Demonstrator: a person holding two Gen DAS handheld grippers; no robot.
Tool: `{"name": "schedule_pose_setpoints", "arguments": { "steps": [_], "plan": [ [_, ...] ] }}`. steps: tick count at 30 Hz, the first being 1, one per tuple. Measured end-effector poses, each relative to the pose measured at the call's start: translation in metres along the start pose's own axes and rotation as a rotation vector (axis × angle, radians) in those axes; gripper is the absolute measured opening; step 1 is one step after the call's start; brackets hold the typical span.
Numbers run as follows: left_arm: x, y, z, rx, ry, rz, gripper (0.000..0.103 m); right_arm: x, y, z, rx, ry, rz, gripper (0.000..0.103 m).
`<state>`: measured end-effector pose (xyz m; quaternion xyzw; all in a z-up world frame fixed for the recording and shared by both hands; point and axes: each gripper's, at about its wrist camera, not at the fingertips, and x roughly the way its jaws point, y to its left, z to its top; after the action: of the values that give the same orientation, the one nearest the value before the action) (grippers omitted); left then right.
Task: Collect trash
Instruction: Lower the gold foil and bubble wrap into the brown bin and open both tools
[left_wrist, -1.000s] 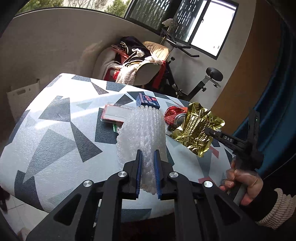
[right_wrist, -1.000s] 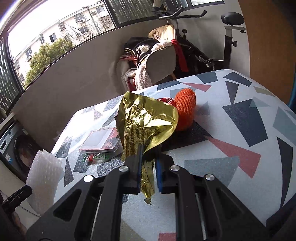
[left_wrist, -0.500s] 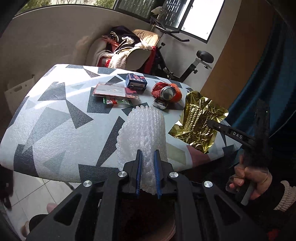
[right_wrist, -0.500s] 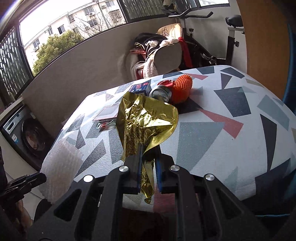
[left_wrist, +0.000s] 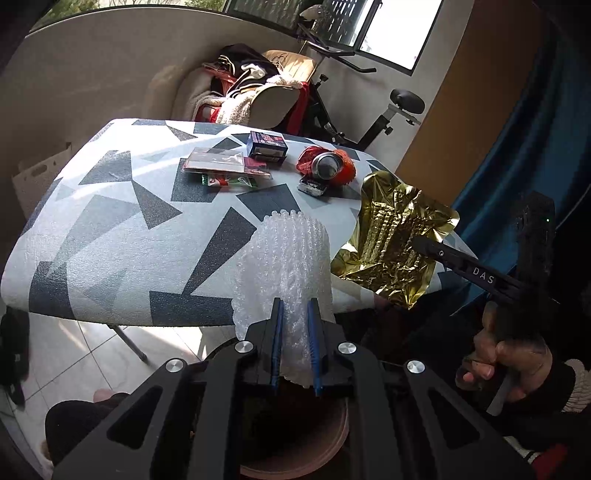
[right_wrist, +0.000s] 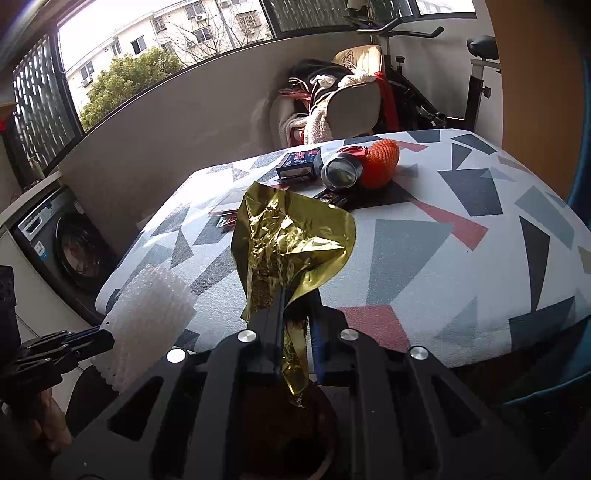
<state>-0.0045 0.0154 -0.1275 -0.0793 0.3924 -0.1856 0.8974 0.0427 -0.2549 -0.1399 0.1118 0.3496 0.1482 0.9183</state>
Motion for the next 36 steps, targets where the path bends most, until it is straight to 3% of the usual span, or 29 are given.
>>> {"name": "schedule_pose_setpoints", "arguments": {
  "steps": [6,9,11,13,17,19,24,36],
  "plan": [
    [0.004,0.004,-0.007,-0.021,0.028,0.015,0.014,-0.007,-0.001,-0.004,0.004,-0.004,0.002,0.016],
    [0.007,0.005,-0.010,-0.033,0.043,0.017,0.021,-0.009,-0.002,-0.004,0.005,-0.005,0.008,0.016],
    [0.004,0.005,-0.010,-0.039,0.031,0.010,0.050,-0.011,-0.001,-0.005,0.004,-0.006,0.013,0.016],
    [0.000,0.005,-0.007,-0.037,0.004,0.018,0.069,-0.012,-0.001,-0.006,-0.003,-0.004,0.021,0.016],
    [-0.008,0.006,0.000,-0.040,-0.024,0.043,0.090,-0.011,0.002,-0.008,-0.020,0.015,0.039,0.016],
    [-0.011,0.009,0.003,-0.053,-0.027,0.045,0.096,-0.010,0.006,-0.011,-0.036,0.028,0.050,0.016],
    [-0.015,0.029,0.011,-0.152,-0.018,0.063,0.097,-0.002,0.019,-0.019,-0.084,0.084,0.087,0.016],
    [-0.030,0.068,0.005,-0.271,-0.051,0.155,0.097,0.020,0.049,-0.043,-0.205,0.220,0.130,0.016]
  ]
}}
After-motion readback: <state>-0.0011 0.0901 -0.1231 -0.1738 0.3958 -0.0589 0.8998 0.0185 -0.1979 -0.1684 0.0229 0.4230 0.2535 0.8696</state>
